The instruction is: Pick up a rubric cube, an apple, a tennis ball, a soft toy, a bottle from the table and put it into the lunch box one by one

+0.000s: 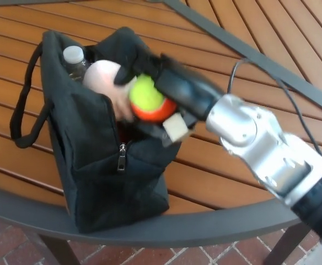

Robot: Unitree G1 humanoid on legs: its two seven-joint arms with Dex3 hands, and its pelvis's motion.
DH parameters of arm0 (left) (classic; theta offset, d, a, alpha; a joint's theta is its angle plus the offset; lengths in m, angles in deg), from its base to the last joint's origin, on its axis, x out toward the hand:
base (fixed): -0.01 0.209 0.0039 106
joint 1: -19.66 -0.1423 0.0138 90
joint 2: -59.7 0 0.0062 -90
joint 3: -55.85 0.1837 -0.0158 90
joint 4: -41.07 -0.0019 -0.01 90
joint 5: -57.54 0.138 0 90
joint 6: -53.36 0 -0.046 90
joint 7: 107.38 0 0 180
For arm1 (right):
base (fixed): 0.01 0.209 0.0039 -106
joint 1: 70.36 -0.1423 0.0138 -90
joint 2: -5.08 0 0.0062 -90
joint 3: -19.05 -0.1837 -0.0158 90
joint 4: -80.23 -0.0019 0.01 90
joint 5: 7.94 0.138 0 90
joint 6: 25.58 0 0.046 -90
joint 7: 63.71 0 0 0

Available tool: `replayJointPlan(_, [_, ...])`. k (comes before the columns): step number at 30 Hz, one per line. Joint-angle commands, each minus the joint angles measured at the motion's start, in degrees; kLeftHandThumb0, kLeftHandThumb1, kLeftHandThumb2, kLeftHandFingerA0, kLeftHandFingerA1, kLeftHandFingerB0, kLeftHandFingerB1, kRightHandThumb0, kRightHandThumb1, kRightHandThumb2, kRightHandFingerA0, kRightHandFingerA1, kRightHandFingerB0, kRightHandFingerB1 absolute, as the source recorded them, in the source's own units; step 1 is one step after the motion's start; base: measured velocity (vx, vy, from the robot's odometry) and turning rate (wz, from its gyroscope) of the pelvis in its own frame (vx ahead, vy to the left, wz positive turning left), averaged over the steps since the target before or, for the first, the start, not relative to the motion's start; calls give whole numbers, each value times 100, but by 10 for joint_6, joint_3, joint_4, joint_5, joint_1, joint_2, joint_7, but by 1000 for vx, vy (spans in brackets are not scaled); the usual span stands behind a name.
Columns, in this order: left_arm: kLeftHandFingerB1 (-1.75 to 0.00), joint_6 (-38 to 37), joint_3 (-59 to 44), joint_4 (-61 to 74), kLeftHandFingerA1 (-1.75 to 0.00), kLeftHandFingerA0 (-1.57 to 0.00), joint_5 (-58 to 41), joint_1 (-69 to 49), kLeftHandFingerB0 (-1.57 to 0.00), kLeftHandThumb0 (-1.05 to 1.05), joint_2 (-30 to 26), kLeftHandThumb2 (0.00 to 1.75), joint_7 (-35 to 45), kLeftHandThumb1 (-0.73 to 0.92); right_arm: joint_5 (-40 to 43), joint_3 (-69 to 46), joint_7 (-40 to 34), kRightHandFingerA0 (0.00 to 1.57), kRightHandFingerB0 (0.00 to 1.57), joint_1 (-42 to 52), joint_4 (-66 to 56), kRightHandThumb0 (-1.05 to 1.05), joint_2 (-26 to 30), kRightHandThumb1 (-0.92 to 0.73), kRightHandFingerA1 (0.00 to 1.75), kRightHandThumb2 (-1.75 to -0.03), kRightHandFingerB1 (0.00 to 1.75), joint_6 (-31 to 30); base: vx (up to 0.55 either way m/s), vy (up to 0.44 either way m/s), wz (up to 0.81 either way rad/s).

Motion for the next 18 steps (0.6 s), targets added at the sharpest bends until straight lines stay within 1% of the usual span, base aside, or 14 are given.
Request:
replayJointPlan(1, [-106,-2,-4,-11,-125,-103,-5,3,-93,5,-4,118,2,47,-52,24,37,97,75,38,-62,-13,-10,-55,175,-104,142,21,0,0,0])
replayJointPlan(2, [-106,-1,-4,-10,-125,-103,-5,3,-93,5,-4,118,0,47,-56,30,36,97,75,46,-72,-13,-12,-55,175,-104,142,30,0,0,0])
replayJointPlan(3, [-104,-4,-5,-8,-122,-105,-5,2,-94,8,-3,116,-2,45,-65,41,34,88,77,61,-88,-22,-16,-53,175,-117,160,51,0,0,0])
replayJointPlan(5, [-104,-8,-6,-8,-122,-105,-6,2,-94,8,-2,116,-4,45,-72,47,32,88,77,71,-96,-22,-20,-53,175,-117,160,64,0,0,0])
replayJointPlan(9, [-104,-9,-7,-8,-122,-105,-5,1,-94,8,-2,116,-4,45,-83,42,37,88,77,79,-101,-22,-24,-53,175,-117,160,69,0,0,0])
replayJointPlan(10, [-101,-4,-2,-6,-118,-102,1,5,-90,3,-5,107,-1,51,-105,47,33,90,77,87,-91,-22,-9,-53,175,-110,142,82,0,0,0])
replayJointPlan(13, [-101,-1,0,-4,-118,-102,4,7,-90,3,-9,107,0,51,-119,44,33,90,77,93,-87,-22,-4,-53,175,-110,142,90,0,0,0])
replayJointPlan(14, [-102,4,-2,2,-122,-99,-2,4,-88,4,-7,111,4,50,-118,42,35,90,77,98,-82,-24,1,-59,175,-102,150,94,0,0,0])
replayJointPlan(15, [-102,7,-3,6,-122,-99,-6,2,-88,4,-6,111,7,50,-118,40,37,90,77,103,-77,-24,5,-59,175,-102,150,97,0,0,0])
replayJointPlan(16, [-104,2,-6,3,-121,-106,-12,3,-92,4,-5,112,12,48,-131,42,38,90,81,104,-65,-23,16,-54,175,-100,150,111,0,0,0])
replayJointPlan(17, [-104,-3,-7,-2,-121,-106,-14,5,-92,4,-5,112,13,48,-140,45,37,90,81,103,-59,-23,22,-54,175,-100,150,118,0,0,0])
replayJointPlan(18, [-103,-13,-6,-10,-122,-106,-11,7,-93,4,-8,113,13,47,-161,52,33,93,82,98,-49,-26,27,-51,171,-81,120,127,0,0,0])
